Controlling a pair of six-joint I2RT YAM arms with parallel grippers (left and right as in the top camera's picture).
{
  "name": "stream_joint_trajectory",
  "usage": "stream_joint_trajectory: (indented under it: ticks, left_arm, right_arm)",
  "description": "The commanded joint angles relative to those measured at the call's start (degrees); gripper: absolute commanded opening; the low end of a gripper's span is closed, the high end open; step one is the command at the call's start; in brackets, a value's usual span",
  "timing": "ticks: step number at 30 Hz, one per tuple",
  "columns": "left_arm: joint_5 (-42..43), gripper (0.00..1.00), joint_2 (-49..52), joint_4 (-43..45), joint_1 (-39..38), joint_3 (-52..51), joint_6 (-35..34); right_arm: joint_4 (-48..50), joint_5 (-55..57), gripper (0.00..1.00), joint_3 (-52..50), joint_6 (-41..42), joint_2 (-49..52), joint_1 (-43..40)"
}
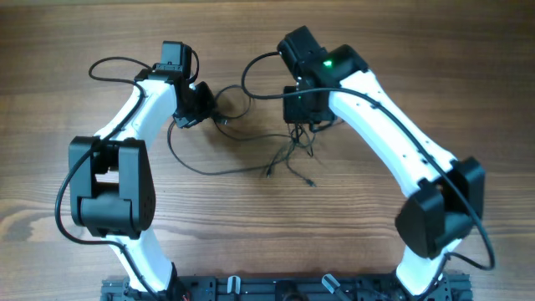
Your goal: Untangle cables
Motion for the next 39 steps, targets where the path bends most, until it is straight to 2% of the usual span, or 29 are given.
stream_joint_trajectory:
  ticks: [1,5,7,10,12,14,19,29,36,37,39]
  left_arm:
    - [-0.57,0.11,0.42,-0.02,0.09,-0.28,0.26]
    - [-0.57,0.12,0.42,-0.02,0.09,-0.28,0.26]
    - [-0.57,0.12,0.42,-0.04,0.09,-0.28,0.26]
    - [-0.57,0.12,0.42,-0.04,0.09,-0.28,0.26]
    - [-0.57,0.13,0.42,-0.02,0.09,-0.28,0.26]
    - [-0.57,0.14,0.42,-0.02,0.09,-0.28,0.26]
    - [-0.57,0.15,0.42,-0.02,0.09,-0.28,0.26]
    - [-0.57,0.18,0.42,-0.02,0.09,-0.28,0.26]
    - [-0.57,0.2,0.42,-0.02,0.09,-0.28,0.26]
    - [-0.57,0.21,0.42,-0.02,0.09,-0.28,0.26]
    - [-0.57,0.21,0.42,-0.02,0.09,-0.28,0.26]
  right_arm:
    - [4.5,-7.72,0.16,0.5,-7.52,2.23,-0.13]
    - [8.59,-4.02,0.52,0.46,-9.01,2.4,-0.24]
    - [9.05,-1.4,0.6,0.46,-8.98,2.43,-0.28]
    - [8.76,1.11,0.67,0.24,-9.03,2.43,-0.28]
    - [8.72,1.84,0.8,-0.13,-9.07,2.54,-0.31]
    - [8.74,3.63,0.86,-0.92,-9.07,2.67,-0.31]
    - [10.75,6.49,0.86,-3.82,-9.03,4.04,-0.92]
    - [19.89,3.43,0.59,-8.55,-4.98,5.81,-2.01]
    - [25.59,2.43,0.36,-13.64,-2.21,5.97,-2.01]
    - [26.53,2.08,0.31,-14.16,-2.19,5.97,-2.01]
    - [26.93,1.86,0.04,-14.38,-2.47,5.97,-2.01]
